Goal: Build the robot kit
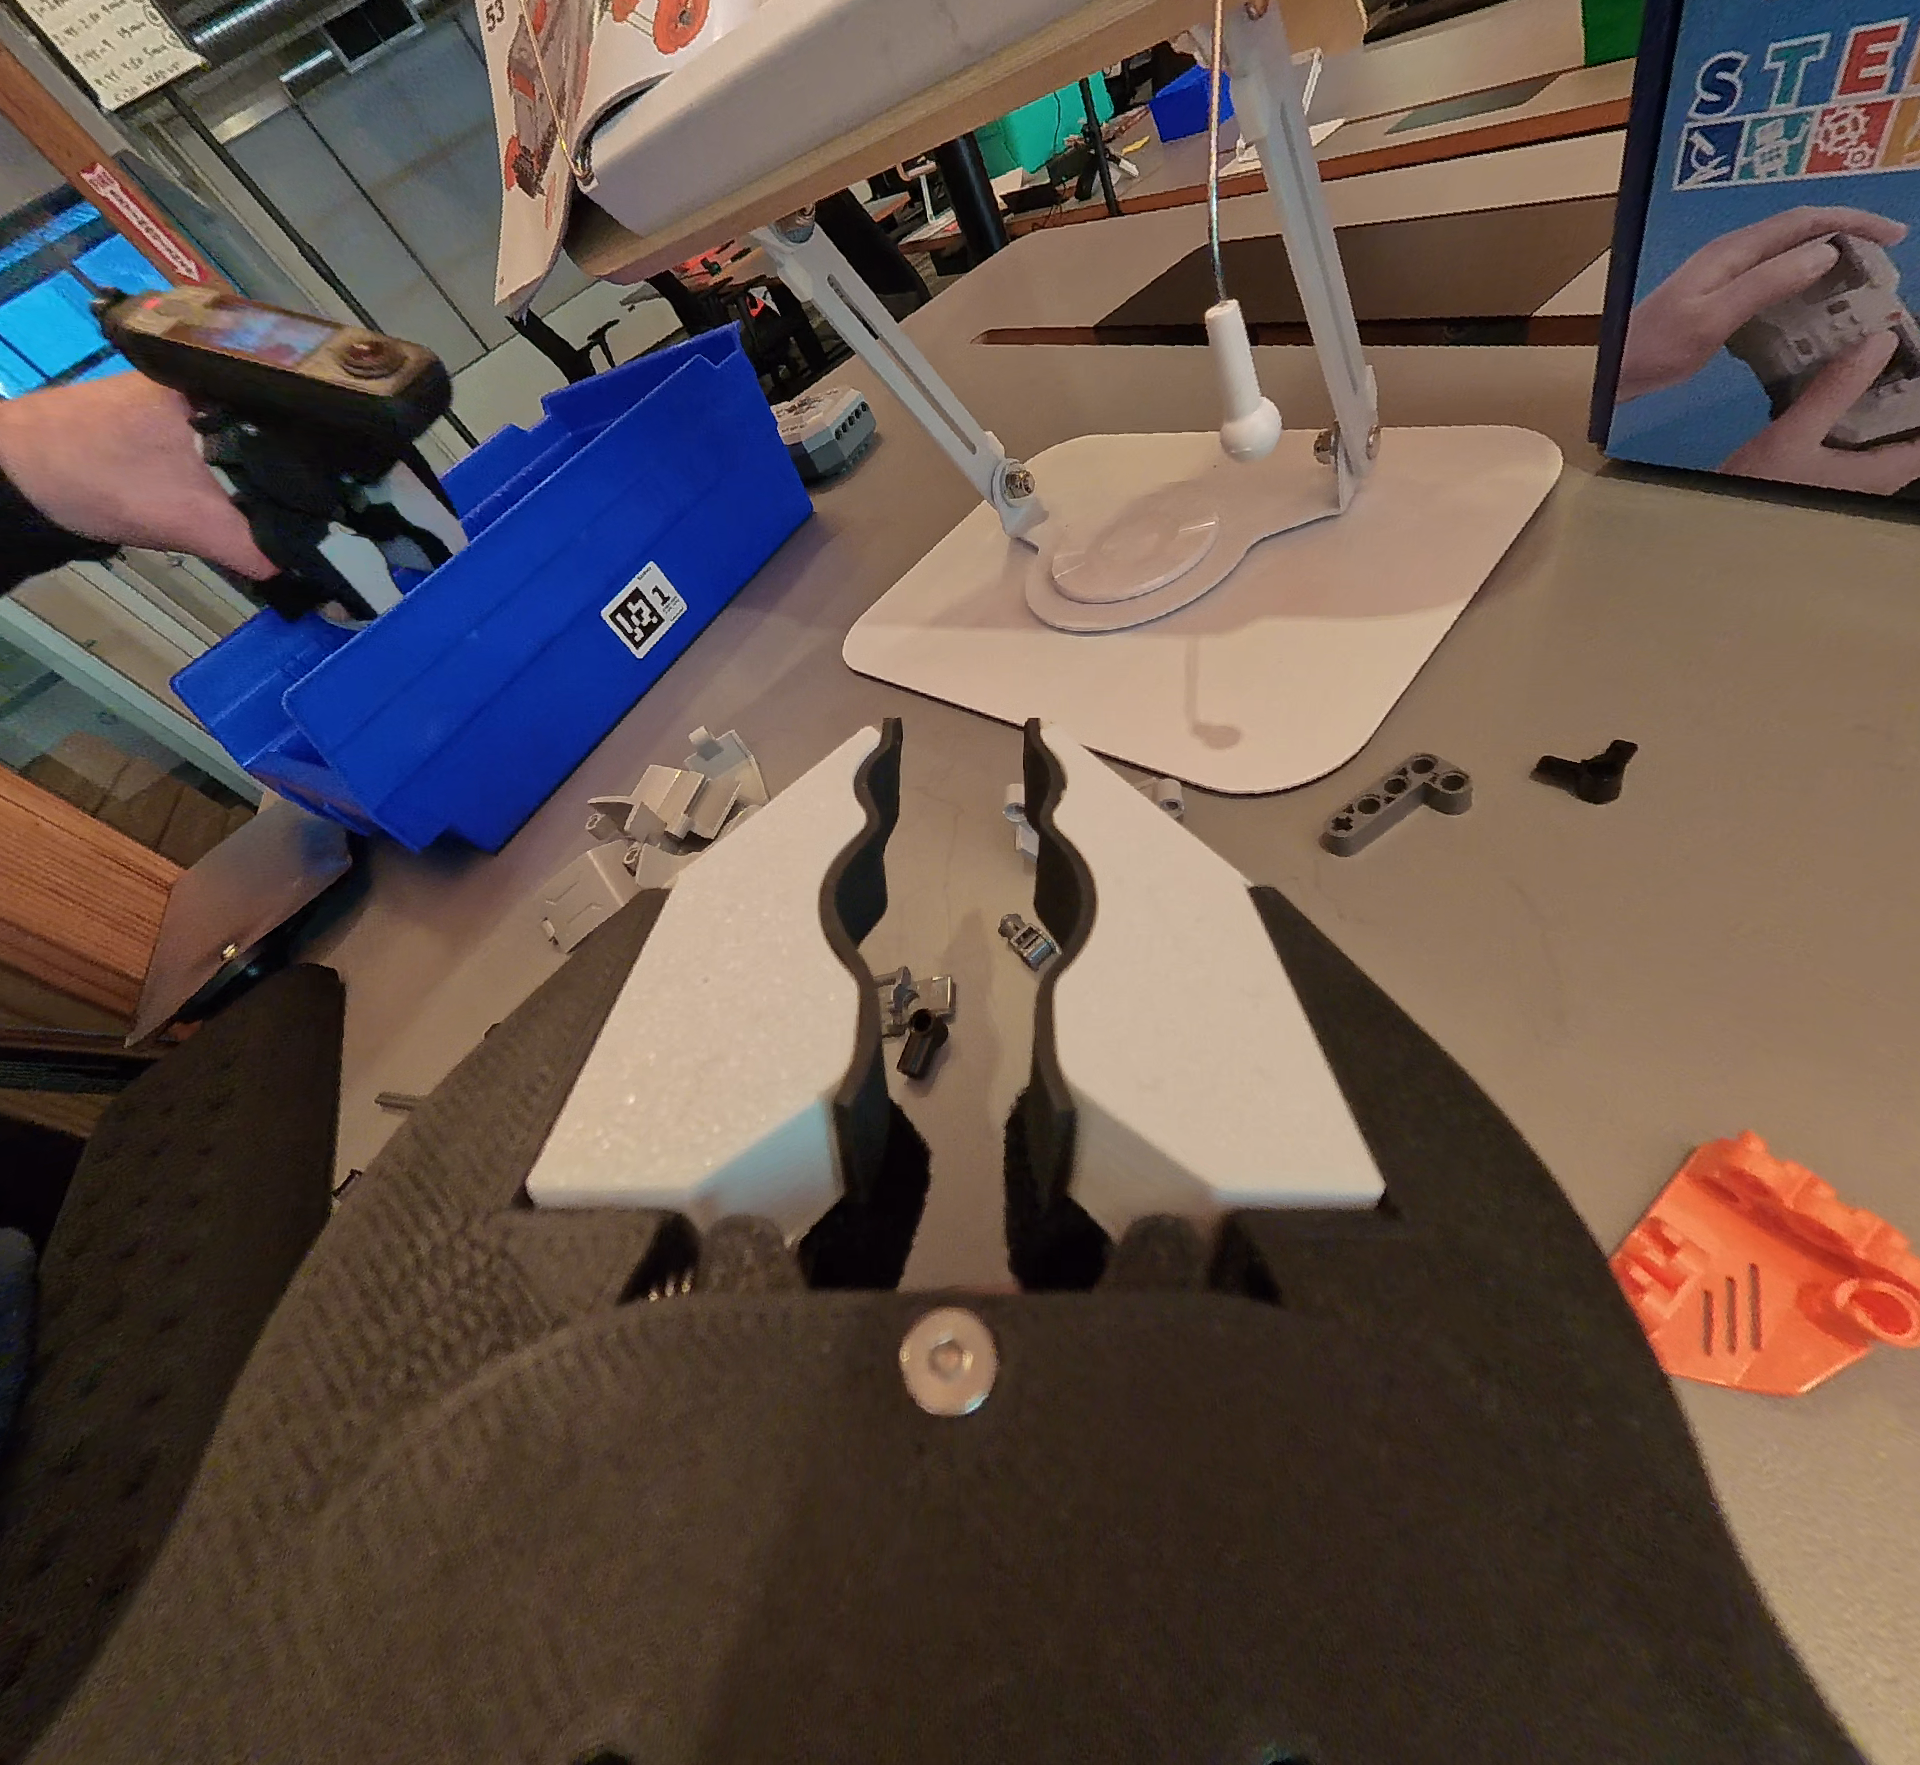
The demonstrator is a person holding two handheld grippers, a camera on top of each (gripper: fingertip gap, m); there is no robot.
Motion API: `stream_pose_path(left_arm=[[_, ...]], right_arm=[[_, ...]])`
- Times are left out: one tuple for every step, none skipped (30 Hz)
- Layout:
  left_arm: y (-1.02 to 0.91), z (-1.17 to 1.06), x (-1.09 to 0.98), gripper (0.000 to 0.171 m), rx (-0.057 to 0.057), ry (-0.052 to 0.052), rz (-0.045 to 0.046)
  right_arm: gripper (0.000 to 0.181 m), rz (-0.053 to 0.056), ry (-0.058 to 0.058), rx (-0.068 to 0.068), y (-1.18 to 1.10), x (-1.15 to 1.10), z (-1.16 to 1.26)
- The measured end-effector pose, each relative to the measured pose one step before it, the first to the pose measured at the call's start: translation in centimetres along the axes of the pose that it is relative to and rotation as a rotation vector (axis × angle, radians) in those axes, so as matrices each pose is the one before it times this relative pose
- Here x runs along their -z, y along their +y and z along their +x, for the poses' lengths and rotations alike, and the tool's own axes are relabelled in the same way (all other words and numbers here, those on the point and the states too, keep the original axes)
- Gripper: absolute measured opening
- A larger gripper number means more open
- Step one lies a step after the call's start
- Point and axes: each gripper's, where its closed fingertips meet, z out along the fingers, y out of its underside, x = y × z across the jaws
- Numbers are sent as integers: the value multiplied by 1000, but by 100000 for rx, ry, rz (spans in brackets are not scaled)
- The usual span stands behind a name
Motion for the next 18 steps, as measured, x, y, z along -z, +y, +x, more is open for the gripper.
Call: stream_pose_path(left_arm=[[123, 395, -474, 39, 2321, 4439, -2634], [349, 121, -497, 43, 3699, 3026, -4173], [200, -390, -449, 43, 1258, -940, -2705], [19, -497, -198, 36, 284, -2327, -782], [-45, 79, 50, 37, 943, 1267, -150], [-105, 263, 87, 40, 632, 1838, 262], [-273, 535, 98, 36, -1836, 2421, 1478], [-493, 1068, 148, 31, -1651, 5595, 2937], [-744, 2430, 73, 14, -1032, 14325, 4286], [-539, 1432, -223, 15, -2225, 7209, 2871], [153, 587, -155, 15, -3010, 1910, -851], [438, -120, 231, 18, -208, -1319, -1804], [55, -178, 722, 22, 229, -682, 1733], [-271, -334, 1054, 21, 375, -876, 4639], [-70, -997, 1130, 17, 1500, -4028, 3307], [244, -1324, 1003, 18, 1542, -5235, 1098], [248, -1175, 814, 19, 849, -3820, 540], [109, -1073, 630, 18, 605, -3354, 751]], right_arm=[[21, 95, -49, -75, -9, 11, 12], [21, 96, -21, -95, -16, 3, 0], [21, 27, -24, -56, -6, 8, 3], [21, 0, -30, -21, 0, 0, -6], [21, 5, -17, -40, 4, -2, 8], [21, -42, -75, -119, 5, -9, 3], [21, -49, -112, -177, -1, 1, 12], [21, 5, -87, -147, 0, -2, 0], [21, -27, -55, -77, 2, -10, 8], [21, -87, -80, -65, 15, -6, -3], [21, 33, -73, -102, -11, 8, 2], [21, 242, -49, -214, -34, 30, 22], [21, 306, -67, -298, -33, 34, 19], [21, 221, -54, -217, -33, 22, 21], [21, 53, 10, 8, -6, 6, 3], [21, -175, 34, 159, 24, -15, -18], [21, -308, 14, 170, 38, -36, -22], [21, -252, 23, 132, 36, -31, -9]])
